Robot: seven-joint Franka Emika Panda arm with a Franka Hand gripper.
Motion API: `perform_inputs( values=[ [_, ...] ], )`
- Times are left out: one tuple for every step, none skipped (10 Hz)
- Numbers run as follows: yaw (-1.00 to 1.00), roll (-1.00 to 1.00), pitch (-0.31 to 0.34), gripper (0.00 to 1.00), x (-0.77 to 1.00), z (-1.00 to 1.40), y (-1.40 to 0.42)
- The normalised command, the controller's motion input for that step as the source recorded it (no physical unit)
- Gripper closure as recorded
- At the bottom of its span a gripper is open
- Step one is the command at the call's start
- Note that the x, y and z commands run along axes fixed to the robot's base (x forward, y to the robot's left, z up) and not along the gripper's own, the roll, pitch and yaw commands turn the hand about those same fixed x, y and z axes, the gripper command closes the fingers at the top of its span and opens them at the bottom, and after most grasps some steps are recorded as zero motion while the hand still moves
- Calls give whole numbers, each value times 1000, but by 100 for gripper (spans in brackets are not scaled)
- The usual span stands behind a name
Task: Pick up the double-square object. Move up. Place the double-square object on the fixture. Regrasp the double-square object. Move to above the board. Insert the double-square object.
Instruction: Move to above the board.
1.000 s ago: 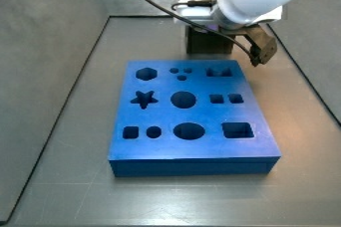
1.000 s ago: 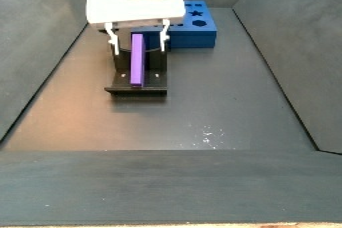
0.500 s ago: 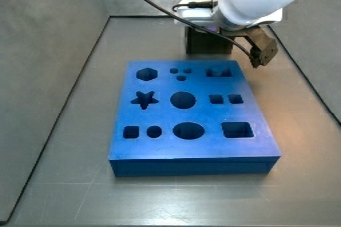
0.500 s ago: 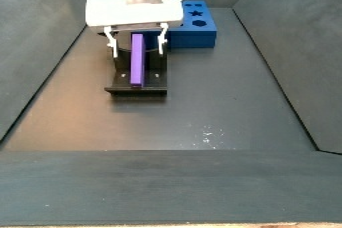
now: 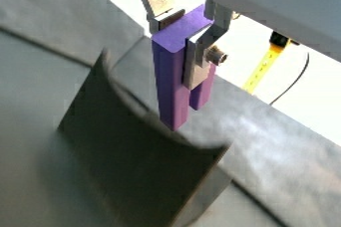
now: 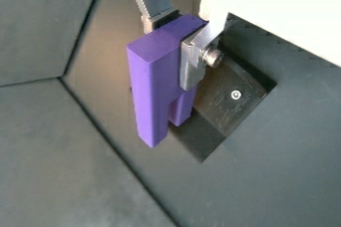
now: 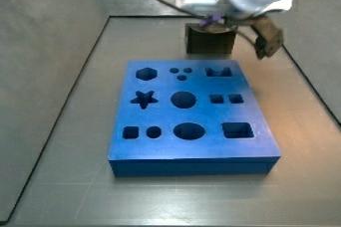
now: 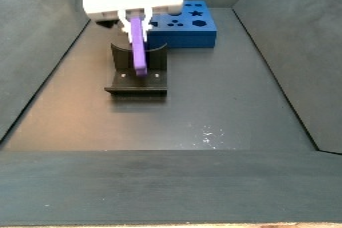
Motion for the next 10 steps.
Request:
perform_inputs(
  values=[
    [293,17,144,100,75,1000,-164],
    [291,1,80,100,74,1000,-159],
    [282,-5,43,100,73,1000,-156],
    [222,0,-31,100,73,1000,-148],
    [196,2,-52,100,75,1000,-144],
    [120,9,-66,100,73,1000,-135],
    [78,9,-60,100,71,1000,-129],
    [40,7,-42,100,73,1000,-124],
    [1,6,-9,100,73,1000,-115],
    [-14,9,19,100,72,1000,-114]
  ],
)
